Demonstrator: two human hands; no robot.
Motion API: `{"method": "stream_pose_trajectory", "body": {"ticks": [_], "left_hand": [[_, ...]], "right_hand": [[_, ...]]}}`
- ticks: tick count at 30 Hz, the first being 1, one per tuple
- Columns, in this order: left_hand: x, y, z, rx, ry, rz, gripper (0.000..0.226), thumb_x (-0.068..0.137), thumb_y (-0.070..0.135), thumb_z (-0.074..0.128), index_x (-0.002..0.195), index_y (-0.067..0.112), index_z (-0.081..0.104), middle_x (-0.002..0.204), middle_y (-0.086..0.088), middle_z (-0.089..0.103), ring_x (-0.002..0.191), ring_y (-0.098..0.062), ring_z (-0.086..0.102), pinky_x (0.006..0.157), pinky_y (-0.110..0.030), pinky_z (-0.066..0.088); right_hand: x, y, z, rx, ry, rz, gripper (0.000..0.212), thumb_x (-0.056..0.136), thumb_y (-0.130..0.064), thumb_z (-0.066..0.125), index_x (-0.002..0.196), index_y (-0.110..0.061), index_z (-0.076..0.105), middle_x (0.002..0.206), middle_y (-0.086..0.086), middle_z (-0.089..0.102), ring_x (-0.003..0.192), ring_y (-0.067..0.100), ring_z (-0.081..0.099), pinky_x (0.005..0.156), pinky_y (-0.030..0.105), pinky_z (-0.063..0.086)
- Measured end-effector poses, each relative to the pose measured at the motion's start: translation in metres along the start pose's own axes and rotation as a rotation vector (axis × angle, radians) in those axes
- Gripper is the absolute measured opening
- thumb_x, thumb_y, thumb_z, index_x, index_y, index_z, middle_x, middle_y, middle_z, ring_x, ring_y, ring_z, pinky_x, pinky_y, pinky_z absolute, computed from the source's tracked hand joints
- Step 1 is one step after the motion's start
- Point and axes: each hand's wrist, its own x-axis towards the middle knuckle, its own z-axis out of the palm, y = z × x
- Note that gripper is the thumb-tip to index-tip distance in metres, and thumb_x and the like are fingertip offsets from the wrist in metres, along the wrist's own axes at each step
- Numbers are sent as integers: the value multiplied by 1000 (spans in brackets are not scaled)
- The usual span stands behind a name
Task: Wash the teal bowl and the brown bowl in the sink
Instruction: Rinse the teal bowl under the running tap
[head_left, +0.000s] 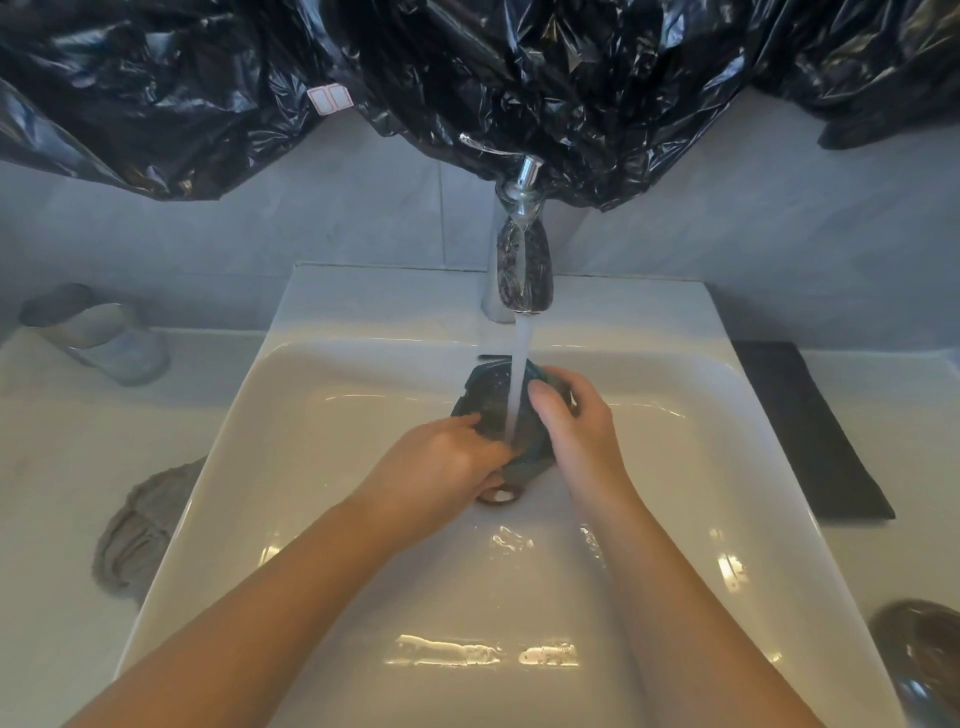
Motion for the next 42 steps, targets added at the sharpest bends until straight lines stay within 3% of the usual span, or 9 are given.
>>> {"method": "stream_pose_trajectory", "body": {"ticks": [2,7,12,19,24,29,33,36,42], "left_hand": [[2,4,-3,-6,4,-36,15,77,22,60,90,16,66,67,-5,66,59,-30,60,51,-32,51],[8,23,-4,-394,166,-282,24,86,35,55,96,14,62,83,2,67,73,-22,61,62,-31,49],[7,5,-15,-54,-12,56,32,88,41,47,85,14,64,78,0,65,75,-22,59,72,-28,46],[20,14,-15,-258,-19,-169,23,93,29,53,82,9,57,77,-1,57,67,-22,51,61,-33,41],[18,-6,-15,0,-27,58,18,85,29,52,85,15,63,77,-3,65,75,-27,61,74,-36,55],[21,29,-12,-297,42,-180,28,90,38,47,78,13,50,78,-6,60,70,-30,57,61,-39,49],[11,7,-6,-9,57,116,28,91,38,50,86,14,64,87,-1,64,82,-22,62,82,-41,51],[8,-13,-5,368,-4,129,27,84,32,67,106,18,69,118,-4,65,121,-21,56,116,-51,14],[19,9,-7,145,-118,-33,68,92,36,56,149,18,25,152,-7,35,141,-22,32,115,-46,-19]], "right_hand": [[3,1,0,147,-31,83,42,76,-46,59,106,-16,63,103,1,69,94,21,66,76,28,51],[-6,4,2,764,-324,350,60,89,-55,40,110,-9,71,100,14,72,88,28,70,71,36,57],[-3,6,1,795,-365,360,65,87,-59,42,121,-10,68,114,18,68,102,32,66,81,42,54],[-4,13,4,921,-409,254,58,91,-45,44,133,-7,55,119,15,64,107,29,62,85,38,54],[1,10,2,850,-337,336,72,85,-55,48,142,-11,50,135,20,57,118,35,57,78,43,55],[-5,9,3,897,-299,260,56,87,-52,41,104,-12,77,101,11,73,90,25,70,73,31,58],[-3,8,-1,884,-312,278,56,92,-49,36,103,-11,76,98,14,72,87,28,69,70,36,56],[-1,8,0,834,-301,339,58,91,-53,36,119,-13,68,112,17,69,98,34,65,76,44,53],[-3,8,0,821,-270,334,50,90,-49,41,105,-16,75,107,13,72,98,30,68,82,42,52]]}}
